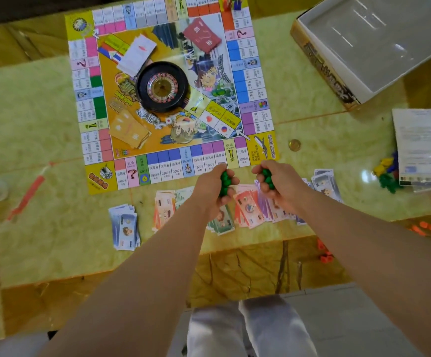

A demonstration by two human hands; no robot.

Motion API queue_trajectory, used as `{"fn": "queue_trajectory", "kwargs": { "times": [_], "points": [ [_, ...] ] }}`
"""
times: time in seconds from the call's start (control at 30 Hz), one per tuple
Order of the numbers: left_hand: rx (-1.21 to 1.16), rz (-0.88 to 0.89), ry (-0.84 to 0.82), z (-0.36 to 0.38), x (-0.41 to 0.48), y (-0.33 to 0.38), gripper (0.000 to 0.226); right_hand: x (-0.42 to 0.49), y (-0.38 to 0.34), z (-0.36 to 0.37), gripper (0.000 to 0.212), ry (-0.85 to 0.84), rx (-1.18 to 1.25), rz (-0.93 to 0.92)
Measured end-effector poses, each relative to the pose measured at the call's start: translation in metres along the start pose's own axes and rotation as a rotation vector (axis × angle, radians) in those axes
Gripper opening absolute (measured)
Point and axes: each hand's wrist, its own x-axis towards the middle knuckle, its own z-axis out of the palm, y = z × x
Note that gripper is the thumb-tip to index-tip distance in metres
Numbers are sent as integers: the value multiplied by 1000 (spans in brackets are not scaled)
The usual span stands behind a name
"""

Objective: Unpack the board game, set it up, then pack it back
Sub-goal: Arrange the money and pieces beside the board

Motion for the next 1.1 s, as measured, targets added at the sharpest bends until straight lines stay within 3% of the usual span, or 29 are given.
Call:
{"fn": "queue_trajectory", "kwargs": {
  "times": [0.4, 0.63, 0.8, 1.1],
  "points": [
    [-93, -94, 7, -48, 20, 46, 21, 23, -28, 60, 19, 9, -45, -24],
    [-113, -112, 42, -66, 29, 48, 29, 31, -23, 81, 20, 14, -4, -18],
    [-156, -60, 102, -75, 30, 47, 20, 35, -19, 88, 19, -20, 8, -1],
    [-246, -9, 158, -86, 24, 52, 30, 40, -27, 102, 22, -89, 8, 57]
  ]
}}
